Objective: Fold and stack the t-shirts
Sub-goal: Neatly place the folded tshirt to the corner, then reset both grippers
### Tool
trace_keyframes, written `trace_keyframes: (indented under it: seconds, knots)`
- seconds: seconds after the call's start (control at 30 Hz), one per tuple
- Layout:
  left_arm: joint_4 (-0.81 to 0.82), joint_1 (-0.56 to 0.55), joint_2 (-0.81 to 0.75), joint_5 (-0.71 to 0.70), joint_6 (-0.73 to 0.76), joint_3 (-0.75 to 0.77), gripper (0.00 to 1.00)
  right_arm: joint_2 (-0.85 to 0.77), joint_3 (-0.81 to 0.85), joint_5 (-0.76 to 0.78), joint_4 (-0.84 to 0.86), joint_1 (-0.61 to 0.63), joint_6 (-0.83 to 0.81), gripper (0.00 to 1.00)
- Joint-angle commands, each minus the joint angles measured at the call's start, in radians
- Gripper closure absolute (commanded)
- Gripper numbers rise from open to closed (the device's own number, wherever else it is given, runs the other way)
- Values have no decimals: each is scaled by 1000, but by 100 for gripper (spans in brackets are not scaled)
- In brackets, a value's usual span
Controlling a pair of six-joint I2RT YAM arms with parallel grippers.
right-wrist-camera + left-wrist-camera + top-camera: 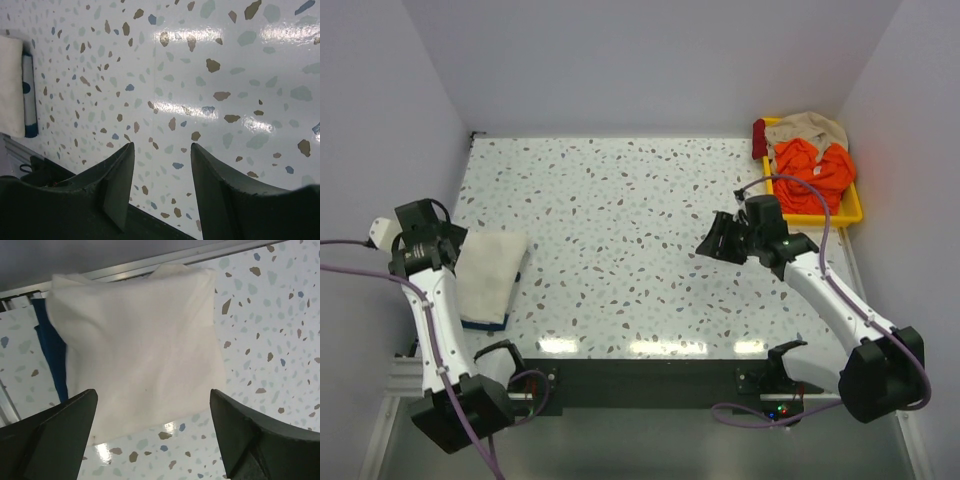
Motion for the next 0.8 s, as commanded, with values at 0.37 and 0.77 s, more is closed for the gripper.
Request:
trace_keyframes:
  seconds: [0.37, 0.77]
  knots:
    - [106, 5, -91, 91, 106, -61, 0, -37, -27, -28, 16, 8, -25, 46]
    - [310, -582, 40, 53, -31, -116, 0, -77, -41, 3, 65, 8, -33, 17]
